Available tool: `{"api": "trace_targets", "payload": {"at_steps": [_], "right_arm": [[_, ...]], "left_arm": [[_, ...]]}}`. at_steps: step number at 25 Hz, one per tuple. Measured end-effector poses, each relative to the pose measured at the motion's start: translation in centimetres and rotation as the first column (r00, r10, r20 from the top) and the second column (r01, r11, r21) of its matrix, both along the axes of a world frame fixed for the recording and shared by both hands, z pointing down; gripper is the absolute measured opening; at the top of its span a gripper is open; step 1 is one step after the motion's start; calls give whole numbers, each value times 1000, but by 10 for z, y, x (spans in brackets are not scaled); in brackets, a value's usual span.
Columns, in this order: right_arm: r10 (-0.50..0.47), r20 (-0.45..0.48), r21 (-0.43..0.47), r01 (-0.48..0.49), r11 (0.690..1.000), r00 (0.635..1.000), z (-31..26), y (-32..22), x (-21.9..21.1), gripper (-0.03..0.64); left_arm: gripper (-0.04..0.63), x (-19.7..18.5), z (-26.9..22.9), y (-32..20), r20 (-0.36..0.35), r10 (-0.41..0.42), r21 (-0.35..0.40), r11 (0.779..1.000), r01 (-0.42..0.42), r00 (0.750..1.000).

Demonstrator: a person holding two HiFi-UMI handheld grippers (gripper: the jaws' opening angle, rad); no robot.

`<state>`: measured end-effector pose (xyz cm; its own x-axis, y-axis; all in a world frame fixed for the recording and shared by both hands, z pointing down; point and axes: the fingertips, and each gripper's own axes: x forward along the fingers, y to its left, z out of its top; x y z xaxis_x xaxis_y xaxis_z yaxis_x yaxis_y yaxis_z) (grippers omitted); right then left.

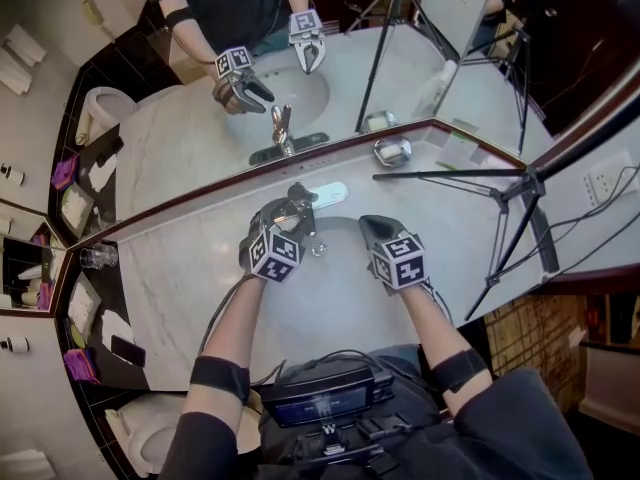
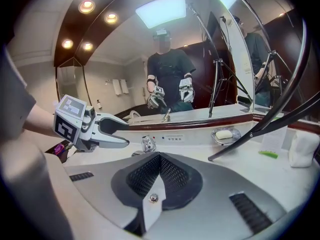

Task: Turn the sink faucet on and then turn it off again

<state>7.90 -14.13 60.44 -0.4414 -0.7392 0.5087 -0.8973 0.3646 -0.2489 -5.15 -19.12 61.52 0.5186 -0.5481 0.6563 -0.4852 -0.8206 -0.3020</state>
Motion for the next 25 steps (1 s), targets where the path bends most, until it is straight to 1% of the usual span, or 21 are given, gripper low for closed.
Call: {"api": "trace_targets", "payload": {"at_steps": [2,4,9,13,14,16,18,20,21,25], "right_arm": [[1,0,-5,-1,1000,1000,2,1,1,20],[1,1,-8,-1,1000,1000,4,1,2,20],[8,-2,-17,-8,1000,1000,7,2,6,20],[15,-2,-21,-15,1000,1000,9,4,10,20],[17,-1,-22,-17,1000,1000,9,5,11,20],[21,-1,-22,-21,1000,1000,9,5,13,20],[24,-1,-24,-24,999,1000,11,4,15,20],[26,-2,-31,-26,999,1000,13,4,15,20],[26,-3,-35,-26,999,1000,15,4,14,20],[19,-5,-53,-19,998,1000,21,5,11,20]], "left_arm": [[247,10,13,-1,76,59,22,998,-61,995],[248,18,23,-4,137,101,44,993,-108,985],[247,34,37,-9,225,160,71,981,-180,961],[244,42,48,-10,264,179,62,977,-202,948],[234,43,51,-9,271,182,58,977,-205,945],[208,43,52,-9,276,172,66,978,-197,946],[145,42,48,-14,283,155,88,978,-187,946],[109,42,46,-18,300,152,108,975,-192,942],[95,42,46,-19,309,152,116,974,-196,939],[80,42,46,-19,327,144,147,969,-200,934]]}}
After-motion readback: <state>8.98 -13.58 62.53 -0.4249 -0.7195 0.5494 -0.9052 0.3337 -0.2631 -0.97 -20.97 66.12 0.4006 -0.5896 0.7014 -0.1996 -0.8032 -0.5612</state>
